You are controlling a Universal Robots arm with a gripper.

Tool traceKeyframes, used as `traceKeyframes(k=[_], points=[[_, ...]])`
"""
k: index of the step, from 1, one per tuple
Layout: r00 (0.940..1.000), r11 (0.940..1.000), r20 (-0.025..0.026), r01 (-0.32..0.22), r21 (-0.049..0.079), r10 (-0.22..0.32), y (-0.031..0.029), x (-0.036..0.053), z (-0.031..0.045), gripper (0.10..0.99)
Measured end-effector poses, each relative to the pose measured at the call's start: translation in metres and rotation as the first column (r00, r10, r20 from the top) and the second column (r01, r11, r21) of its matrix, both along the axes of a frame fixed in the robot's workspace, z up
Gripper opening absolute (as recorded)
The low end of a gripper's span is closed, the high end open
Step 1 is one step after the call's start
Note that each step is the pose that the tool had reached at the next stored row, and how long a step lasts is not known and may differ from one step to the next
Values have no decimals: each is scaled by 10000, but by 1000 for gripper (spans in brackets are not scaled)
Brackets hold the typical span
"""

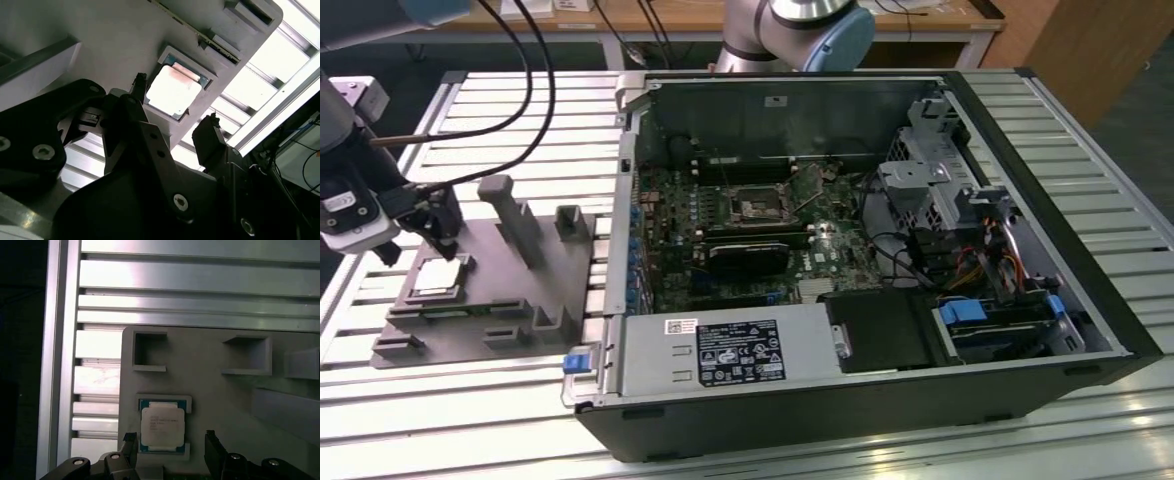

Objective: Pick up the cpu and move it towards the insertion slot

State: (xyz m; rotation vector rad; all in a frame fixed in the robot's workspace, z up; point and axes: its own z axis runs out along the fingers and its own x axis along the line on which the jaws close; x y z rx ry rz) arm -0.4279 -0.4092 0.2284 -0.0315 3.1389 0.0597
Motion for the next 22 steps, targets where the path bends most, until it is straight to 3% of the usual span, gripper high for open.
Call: traceKeyframes(k=[4,5,14,15,22], points=[[10000,10000,-1,0,0,0,-1,-2,-43,659],[10000,10000,0,0,0,0,-1,-2,-54,722],[10000,10000,0,0,0,0,-1,-9,-128,729],[10000,10000,2,0,1,0,-1,-9,-136,792],[10000,10000,0,0,0,0,-1,-10,-191,792]])
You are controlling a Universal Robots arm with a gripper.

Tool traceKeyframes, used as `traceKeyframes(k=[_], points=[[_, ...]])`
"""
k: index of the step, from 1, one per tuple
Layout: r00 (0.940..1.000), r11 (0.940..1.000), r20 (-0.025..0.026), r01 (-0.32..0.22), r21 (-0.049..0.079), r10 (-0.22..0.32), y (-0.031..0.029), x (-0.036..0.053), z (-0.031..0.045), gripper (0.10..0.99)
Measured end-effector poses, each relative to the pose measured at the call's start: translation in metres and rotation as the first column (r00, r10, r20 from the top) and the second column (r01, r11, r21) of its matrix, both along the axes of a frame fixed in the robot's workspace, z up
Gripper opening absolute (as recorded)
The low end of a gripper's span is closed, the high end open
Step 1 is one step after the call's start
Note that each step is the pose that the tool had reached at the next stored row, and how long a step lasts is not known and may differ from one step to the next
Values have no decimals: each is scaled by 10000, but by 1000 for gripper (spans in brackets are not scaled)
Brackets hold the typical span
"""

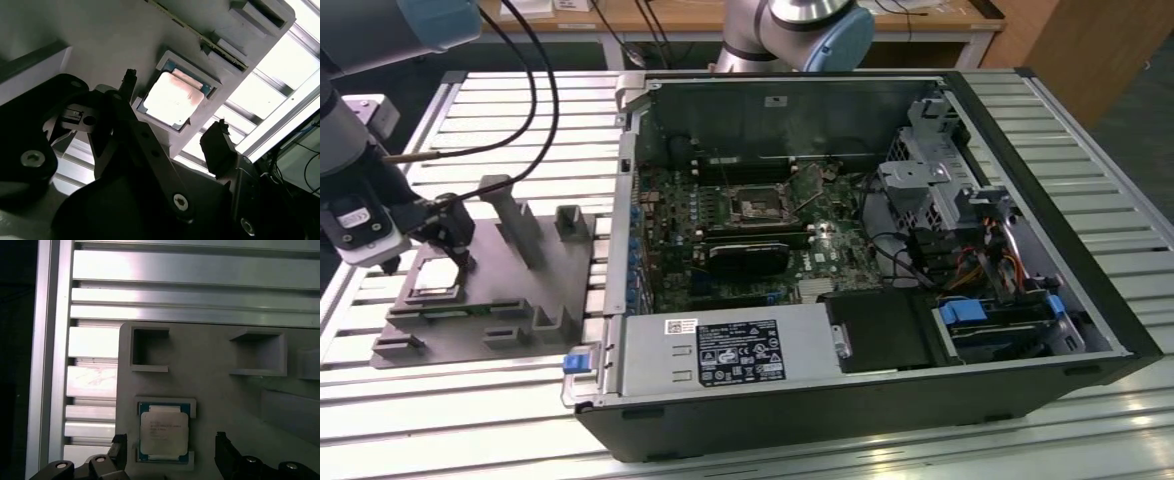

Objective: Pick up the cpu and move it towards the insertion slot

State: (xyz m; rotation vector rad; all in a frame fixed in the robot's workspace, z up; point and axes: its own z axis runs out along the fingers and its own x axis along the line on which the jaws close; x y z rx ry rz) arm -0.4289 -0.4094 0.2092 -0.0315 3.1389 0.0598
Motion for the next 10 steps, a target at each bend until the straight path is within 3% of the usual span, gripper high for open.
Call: traceKeyframes(k=[10], points=[[10000,10000,0,1,0,-1,0,-34,-51,792]])
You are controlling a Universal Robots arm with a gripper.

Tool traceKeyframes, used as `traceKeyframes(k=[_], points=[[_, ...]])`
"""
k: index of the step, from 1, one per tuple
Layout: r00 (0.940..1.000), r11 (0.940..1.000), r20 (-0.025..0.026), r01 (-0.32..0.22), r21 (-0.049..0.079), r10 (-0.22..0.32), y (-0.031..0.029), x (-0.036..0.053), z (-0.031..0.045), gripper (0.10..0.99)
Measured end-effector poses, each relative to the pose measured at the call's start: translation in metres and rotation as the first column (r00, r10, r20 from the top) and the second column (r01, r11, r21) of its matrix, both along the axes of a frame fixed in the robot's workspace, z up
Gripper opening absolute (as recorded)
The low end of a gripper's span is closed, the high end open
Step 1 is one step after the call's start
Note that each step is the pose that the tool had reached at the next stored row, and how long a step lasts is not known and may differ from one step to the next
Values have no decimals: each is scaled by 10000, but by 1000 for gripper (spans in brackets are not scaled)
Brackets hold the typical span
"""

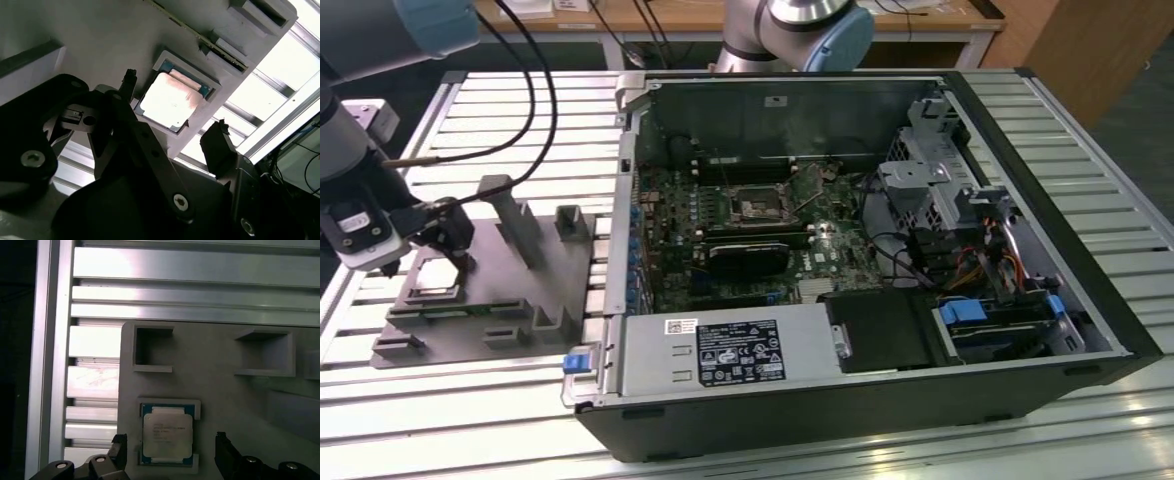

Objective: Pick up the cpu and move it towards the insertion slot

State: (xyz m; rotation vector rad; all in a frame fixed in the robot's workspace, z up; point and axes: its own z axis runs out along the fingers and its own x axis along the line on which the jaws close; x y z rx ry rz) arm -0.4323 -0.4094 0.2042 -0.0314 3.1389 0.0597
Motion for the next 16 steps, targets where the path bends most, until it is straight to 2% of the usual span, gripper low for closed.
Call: traceKeyframes(k=[16], points=[[10000,10000,-1,49,11,-49,3,-20,-139,792]])
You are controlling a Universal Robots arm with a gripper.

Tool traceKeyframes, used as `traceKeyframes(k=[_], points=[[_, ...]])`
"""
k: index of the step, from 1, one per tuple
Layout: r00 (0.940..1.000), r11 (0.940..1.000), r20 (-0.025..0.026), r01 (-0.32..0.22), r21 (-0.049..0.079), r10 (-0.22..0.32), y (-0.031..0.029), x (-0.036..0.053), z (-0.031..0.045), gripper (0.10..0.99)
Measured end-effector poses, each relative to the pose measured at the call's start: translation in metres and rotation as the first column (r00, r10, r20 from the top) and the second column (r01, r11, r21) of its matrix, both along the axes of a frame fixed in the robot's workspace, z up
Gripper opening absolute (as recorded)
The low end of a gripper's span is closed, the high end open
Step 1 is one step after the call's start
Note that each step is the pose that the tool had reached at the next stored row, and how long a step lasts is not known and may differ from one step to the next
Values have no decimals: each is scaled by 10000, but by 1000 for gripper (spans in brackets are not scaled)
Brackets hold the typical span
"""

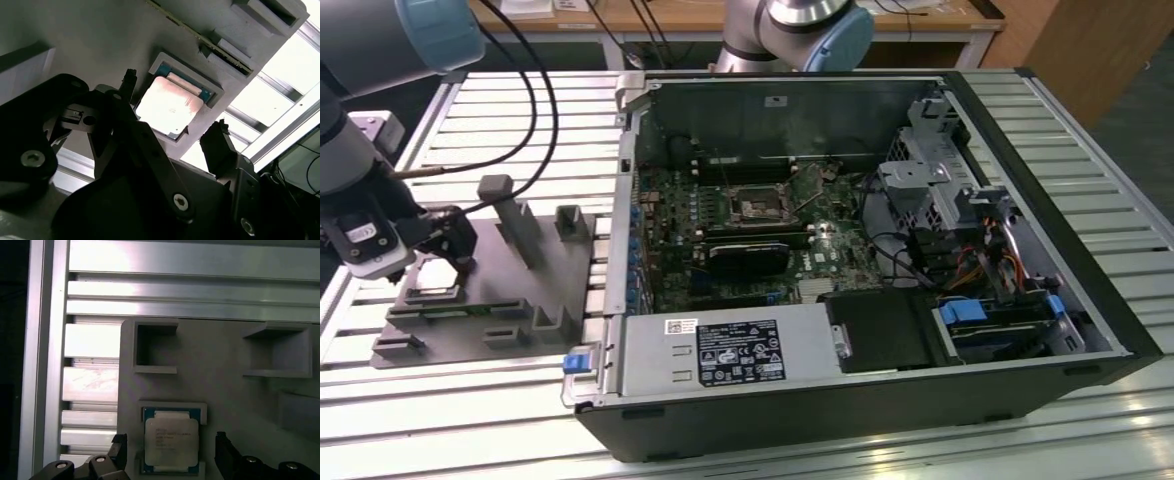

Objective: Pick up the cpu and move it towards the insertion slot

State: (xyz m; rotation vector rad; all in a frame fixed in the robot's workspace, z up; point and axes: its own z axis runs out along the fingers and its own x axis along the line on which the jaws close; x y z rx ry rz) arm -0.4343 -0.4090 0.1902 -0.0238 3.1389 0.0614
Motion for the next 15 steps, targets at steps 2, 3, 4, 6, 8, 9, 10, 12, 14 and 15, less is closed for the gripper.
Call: traceKeyframes(k=[2,3,4,6,8,9,10,12,14,15], points=[[10000,10000,-1,3,19,-3,0,-1,-11,792],[10000,10000,-2,3,68,-3,0,-1,-18,792],[10000,9999,0,2,105,-2,1,0,-24,792],[10000,9999,0,2,138,-2,0,1,-37,792],[10000,9999,-2,2,138,-2,-1,0,-47,792],[10000,9999,-1,2,132,-2,0,1,-52,792],[10000,9999,0,2,123,-2,-1,2,-59,792],[10000,10000,-1,22,93,-22,-1,1,-74,792],[10000,10000,-3,40,91,-40,-1,0,-81,776],[10000,9999,-4,43,90,-43,-1,0,-80,776]])
